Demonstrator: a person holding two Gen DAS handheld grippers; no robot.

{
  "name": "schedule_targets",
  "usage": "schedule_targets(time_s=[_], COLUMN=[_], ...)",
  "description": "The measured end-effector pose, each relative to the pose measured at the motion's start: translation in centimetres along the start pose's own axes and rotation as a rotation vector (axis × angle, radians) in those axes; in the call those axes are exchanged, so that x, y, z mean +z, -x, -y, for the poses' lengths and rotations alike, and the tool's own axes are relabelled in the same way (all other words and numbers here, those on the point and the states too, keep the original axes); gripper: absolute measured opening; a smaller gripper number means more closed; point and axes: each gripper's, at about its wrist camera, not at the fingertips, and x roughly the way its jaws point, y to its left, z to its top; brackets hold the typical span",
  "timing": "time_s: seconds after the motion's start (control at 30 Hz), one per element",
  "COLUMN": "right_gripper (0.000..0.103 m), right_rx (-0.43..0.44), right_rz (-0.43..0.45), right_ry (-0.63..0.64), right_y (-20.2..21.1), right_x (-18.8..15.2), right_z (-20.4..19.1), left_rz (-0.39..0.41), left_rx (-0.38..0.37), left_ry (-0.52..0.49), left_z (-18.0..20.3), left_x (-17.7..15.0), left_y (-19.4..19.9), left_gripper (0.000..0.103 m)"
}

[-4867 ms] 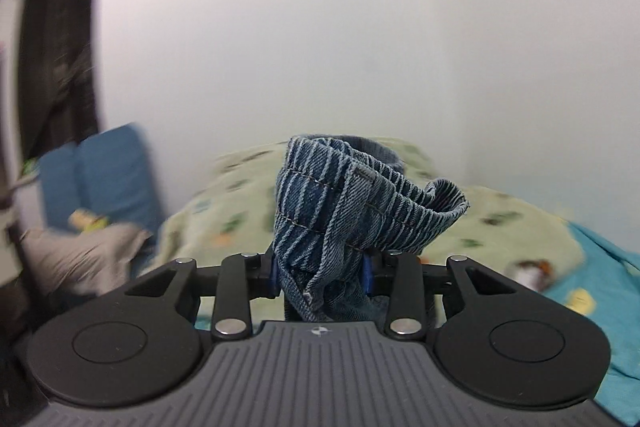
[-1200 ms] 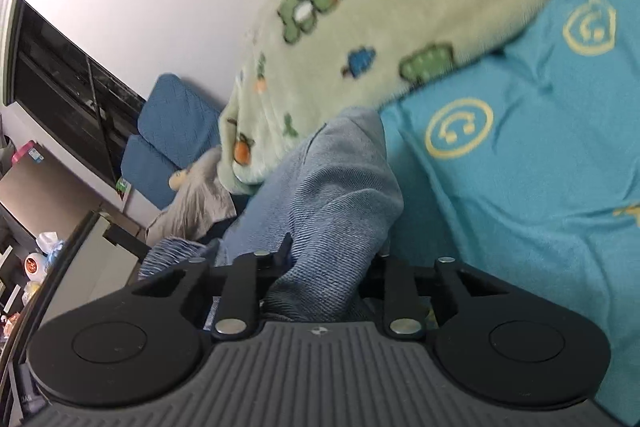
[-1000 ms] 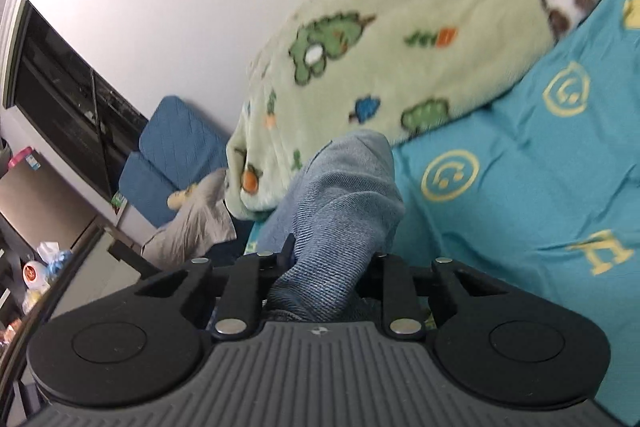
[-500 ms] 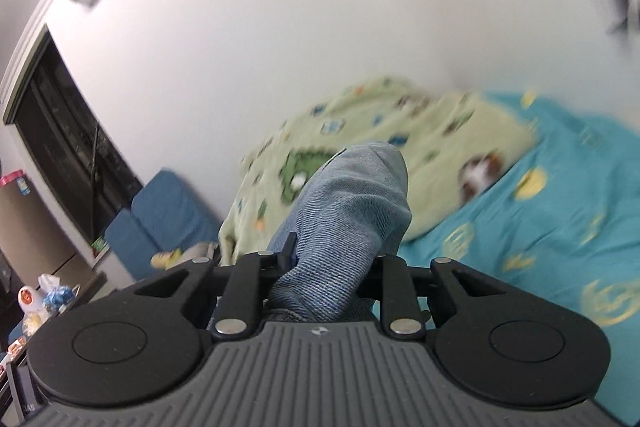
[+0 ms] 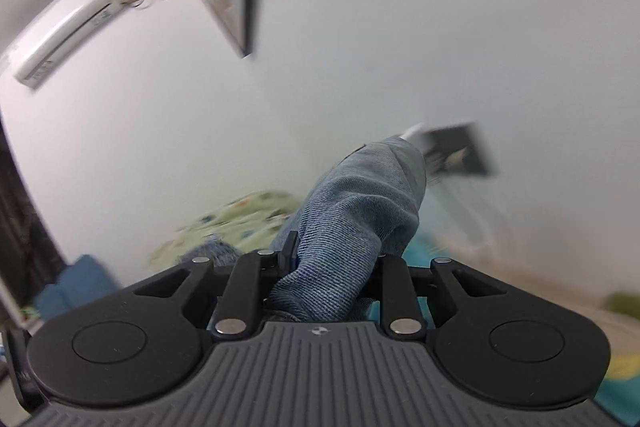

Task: Fold clothes
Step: 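Carry the folded jeans with both grippers toward the wall by the bed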

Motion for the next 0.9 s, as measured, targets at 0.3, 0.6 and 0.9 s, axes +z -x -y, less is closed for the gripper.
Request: schedule_targets(time_s=[0.3, 0.6, 0.9], right_gripper=[0.023, 0.022, 0.021], right_rx=[-0.191, -0.357, -0.478], right_rz=[0.106, -0.117, -0.250], right_ry=[-0.002, -0.031, -0.057], right_y=[4.7, 1.0, -2.0], right_x=[-2.8, -10.7, -13.9], right_z=[10.2, 16.1, 17.2], left_rz=[-0.129, -0.325, -0.289], left_rx=[-0.203, -0.148, -0.171], left_ry=[-0.197, -0.299, -0.391], left_z=[2.1, -1.6, -1.6], left_x=[-4.6, -10.3, -11.3], left_y=[-11.6, -20.7, -20.3], left_gripper=[0.022, 0.027, 0.054])
